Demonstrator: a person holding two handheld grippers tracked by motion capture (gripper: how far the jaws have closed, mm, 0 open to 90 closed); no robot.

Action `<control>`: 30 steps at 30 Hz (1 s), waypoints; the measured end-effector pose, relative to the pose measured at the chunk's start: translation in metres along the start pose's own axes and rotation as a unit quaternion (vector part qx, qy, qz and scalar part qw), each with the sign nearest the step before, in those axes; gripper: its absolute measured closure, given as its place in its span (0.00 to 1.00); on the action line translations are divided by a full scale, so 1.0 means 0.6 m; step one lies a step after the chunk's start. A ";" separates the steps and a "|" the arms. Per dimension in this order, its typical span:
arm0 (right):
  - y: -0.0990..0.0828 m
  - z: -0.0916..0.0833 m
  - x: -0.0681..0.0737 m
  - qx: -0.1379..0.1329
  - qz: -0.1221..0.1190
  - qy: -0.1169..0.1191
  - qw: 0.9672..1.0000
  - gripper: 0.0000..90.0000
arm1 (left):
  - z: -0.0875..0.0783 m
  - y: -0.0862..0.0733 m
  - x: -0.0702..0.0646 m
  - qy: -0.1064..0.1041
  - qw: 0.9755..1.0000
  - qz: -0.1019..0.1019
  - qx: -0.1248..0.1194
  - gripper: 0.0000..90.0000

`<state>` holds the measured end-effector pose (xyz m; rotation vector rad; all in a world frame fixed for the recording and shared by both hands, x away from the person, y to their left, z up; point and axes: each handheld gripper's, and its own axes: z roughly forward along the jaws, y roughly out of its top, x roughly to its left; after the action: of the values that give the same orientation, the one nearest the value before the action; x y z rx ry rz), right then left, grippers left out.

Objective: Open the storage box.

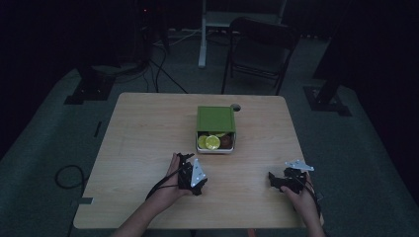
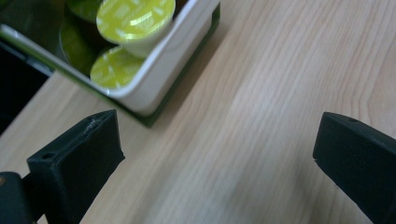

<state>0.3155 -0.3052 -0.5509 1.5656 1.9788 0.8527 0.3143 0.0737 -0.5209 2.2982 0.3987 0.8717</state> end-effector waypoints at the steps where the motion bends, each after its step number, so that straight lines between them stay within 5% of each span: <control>1: 0.000 0.000 0.000 0.000 0.000 0.000 1.000 0.11 | 0.002 0.002 -0.001 0.005 1.000 0.007 -0.001 0.01; 16: 0.000 0.000 0.000 0.000 0.000 0.000 1.000 0.11 | 0.030 0.025 -0.014 0.006 0.998 0.055 -0.011 0.01; 30: 0.000 0.000 0.000 0.000 0.000 0.000 1.000 0.11 | 0.065 0.051 -0.027 0.025 0.992 0.119 -0.024 0.07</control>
<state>0.3155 -0.3052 -0.5509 1.5653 1.9787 0.8533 0.3304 0.0249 -0.5310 2.3146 0.1244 1.0455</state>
